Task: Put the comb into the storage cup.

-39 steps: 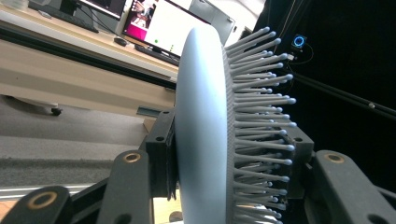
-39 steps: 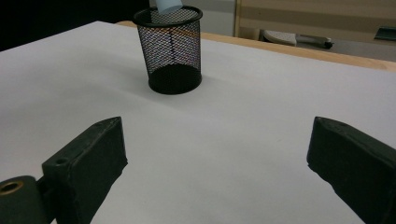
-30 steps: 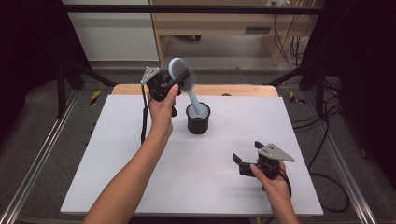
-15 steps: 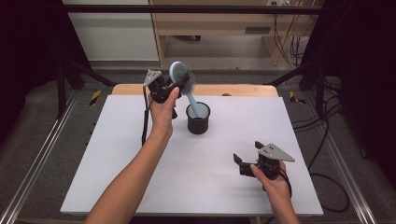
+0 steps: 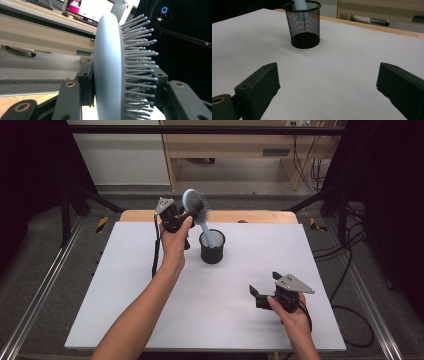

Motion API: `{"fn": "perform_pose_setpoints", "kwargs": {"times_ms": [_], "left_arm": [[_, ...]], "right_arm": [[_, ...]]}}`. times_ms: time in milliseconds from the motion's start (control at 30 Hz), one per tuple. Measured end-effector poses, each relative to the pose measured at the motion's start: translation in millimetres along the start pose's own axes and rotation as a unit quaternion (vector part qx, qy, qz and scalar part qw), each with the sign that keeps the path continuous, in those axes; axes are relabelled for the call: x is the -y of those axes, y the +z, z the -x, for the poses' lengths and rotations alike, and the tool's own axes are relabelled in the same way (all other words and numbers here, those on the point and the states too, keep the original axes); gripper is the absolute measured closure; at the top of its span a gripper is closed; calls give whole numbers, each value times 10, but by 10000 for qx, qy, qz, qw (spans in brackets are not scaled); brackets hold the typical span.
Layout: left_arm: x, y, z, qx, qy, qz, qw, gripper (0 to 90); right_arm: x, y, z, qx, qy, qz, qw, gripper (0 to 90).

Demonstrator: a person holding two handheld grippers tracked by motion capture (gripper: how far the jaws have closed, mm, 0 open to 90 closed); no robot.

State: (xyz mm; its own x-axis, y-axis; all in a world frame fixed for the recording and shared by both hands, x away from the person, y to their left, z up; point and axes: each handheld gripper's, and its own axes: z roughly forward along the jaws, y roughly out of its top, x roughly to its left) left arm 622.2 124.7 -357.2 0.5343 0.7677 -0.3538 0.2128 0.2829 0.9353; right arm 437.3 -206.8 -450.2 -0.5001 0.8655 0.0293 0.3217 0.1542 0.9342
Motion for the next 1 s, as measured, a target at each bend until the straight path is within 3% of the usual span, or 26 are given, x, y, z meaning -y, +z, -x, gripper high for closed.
{"fn": "perform_pose_setpoints", "kwargs": {"times_ms": [867,1000], "left_arm": [[151,105,70,44,282,-237,9993,505],[183,115,55,35,242,-271,9993,505]], "right_arm": [[4,-3,16,-11,-11,-7,10000,47],[4,1,12,-6,-20,-3,10000,47]]}}
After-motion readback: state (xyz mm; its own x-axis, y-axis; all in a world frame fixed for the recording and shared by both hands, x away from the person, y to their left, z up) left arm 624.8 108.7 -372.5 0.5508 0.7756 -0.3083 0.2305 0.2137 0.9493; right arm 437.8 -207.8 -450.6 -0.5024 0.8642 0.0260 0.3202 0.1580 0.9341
